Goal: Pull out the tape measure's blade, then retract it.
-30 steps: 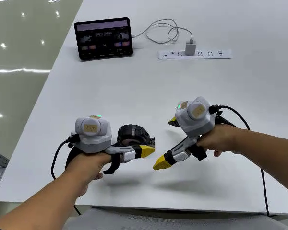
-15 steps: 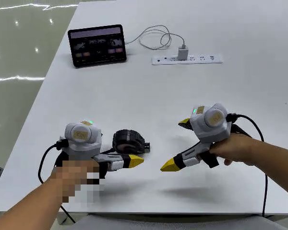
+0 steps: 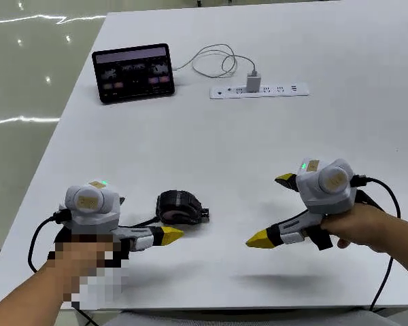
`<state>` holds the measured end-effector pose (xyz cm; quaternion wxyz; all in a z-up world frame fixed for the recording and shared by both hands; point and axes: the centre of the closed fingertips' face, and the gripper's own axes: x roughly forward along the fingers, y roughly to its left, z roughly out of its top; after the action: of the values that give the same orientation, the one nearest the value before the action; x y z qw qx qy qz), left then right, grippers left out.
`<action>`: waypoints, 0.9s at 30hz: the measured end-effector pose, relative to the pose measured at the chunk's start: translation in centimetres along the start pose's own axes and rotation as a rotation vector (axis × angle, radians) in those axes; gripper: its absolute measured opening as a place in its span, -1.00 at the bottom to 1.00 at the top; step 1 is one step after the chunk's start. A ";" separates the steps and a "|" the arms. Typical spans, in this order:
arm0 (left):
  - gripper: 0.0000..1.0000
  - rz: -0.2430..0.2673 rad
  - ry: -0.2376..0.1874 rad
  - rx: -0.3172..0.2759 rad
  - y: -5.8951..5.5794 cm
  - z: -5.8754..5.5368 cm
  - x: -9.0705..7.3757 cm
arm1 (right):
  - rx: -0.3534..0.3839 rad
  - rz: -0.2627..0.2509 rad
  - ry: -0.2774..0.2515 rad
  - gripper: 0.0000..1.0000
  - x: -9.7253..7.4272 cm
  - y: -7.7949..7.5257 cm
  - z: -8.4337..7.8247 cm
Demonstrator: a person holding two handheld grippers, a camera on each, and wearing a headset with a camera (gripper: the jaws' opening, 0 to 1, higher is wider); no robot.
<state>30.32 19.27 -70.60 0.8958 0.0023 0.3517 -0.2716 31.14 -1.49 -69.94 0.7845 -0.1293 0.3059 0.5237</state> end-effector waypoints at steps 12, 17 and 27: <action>1.00 -0.004 -0.036 0.024 0.4 0.1 -2.2 | 0.040 -0.086 -0.011 1.00 -3.8 -1.1 -2.7; 1.00 0.022 -0.031 0.060 1.1 -0.5 -3.2 | 0.082 -0.142 -0.042 1.00 -6.0 -2.3 -3.7; 1.00 0.019 -0.044 0.046 1.5 -1.3 -4.9 | 0.092 -0.196 -0.020 1.00 -9.2 -2.6 -6.0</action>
<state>27.27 23.22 -68.79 0.9057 0.0203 0.3255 -0.2709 28.97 -12.56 -69.25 0.8401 -0.1173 0.3076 0.4312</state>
